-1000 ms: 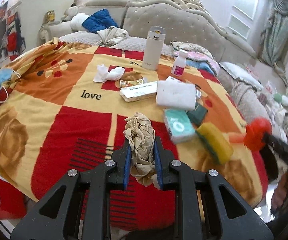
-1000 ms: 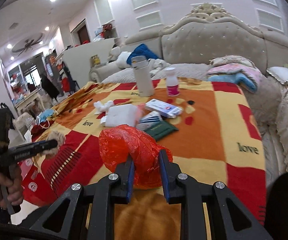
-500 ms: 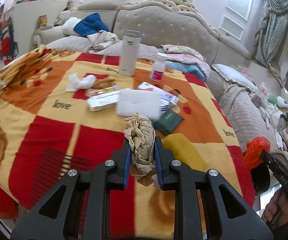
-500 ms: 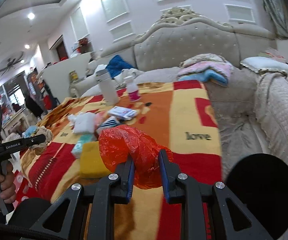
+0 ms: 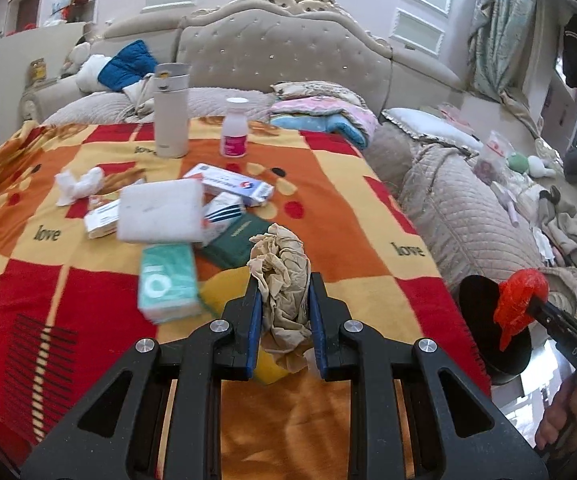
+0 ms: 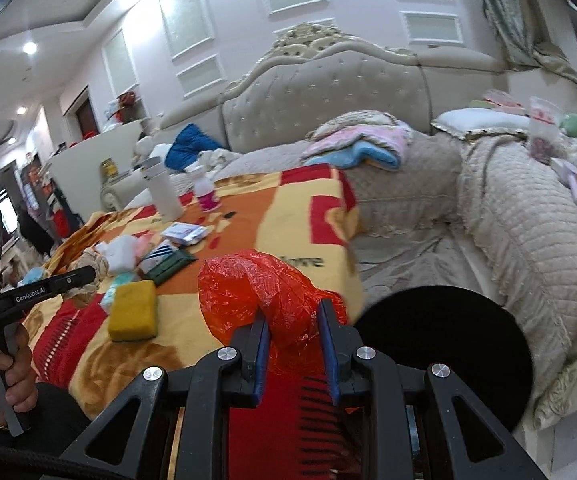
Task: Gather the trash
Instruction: 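Carry the tissue and red bag to the black bin and release both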
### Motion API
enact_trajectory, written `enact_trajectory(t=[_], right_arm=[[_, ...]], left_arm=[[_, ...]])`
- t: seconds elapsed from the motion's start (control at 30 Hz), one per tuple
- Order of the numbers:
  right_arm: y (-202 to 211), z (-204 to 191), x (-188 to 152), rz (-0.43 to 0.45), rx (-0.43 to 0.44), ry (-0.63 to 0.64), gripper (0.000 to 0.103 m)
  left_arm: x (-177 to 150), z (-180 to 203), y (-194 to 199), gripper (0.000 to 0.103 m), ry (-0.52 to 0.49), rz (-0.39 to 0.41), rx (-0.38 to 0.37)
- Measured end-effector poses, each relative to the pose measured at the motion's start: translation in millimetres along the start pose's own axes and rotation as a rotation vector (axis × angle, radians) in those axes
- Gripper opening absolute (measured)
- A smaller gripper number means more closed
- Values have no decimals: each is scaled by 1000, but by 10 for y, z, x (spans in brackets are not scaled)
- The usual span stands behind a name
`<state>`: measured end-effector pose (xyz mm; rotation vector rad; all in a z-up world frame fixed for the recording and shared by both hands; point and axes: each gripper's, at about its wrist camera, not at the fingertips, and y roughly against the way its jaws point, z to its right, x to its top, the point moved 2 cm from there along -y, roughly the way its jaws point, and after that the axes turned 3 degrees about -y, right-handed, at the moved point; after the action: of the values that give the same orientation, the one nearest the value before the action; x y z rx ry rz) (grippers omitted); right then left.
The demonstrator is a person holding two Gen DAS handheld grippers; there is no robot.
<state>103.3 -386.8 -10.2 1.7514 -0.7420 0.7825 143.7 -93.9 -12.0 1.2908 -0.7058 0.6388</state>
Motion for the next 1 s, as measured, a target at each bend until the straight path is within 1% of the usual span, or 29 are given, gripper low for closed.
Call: enact_trajectory(t=[0.13, 0.23, 0.3, 0.37, 0.43, 0.5, 0.53, 0.63, 0.8, 0.9, 1.0], right_arm=[[101, 221, -17, 2, -42, -9, 22], [170, 385, -32, 5, -75, -29, 22], [221, 510, -31, 12, -107, -46, 22], [286, 656, -38, 23, -154, -82, 22], [320, 797, -46, 25, -197, -122, 22], [353, 920, -45, 29, -234, -154, 22], [369, 970, -47, 30, -251, -166, 22], [382, 1065, -59, 25, -287, -186, 22], [313, 1165, -86, -10, -323, -216, 22], [283, 1211, -103, -17, -340, -239, 22], [259, 1251, -123, -23, -347, -272, 22]], left_arm=[[38, 206, -82, 19, -33, 15, -25], [41, 463, -182, 19, -81, 8, -70], [24, 667, -232, 19, -136, 5, -121], [-5, 942, -273, 19, -216, 15, -187], [-42, 1161, -318, 19, -269, 14, -256], [-87, 1375, -398, 19, -308, -3, -326], [-91, 1461, -445, 19, -321, -12, -350], [-104, 1674, -582, 19, -352, -36, -409], [-95, 1992, -822, 19, -362, -101, -549], [-122, 2116, -949, 19, -372, -133, -585], [-165, 2178, -1025, 19, -369, -158, -599]])
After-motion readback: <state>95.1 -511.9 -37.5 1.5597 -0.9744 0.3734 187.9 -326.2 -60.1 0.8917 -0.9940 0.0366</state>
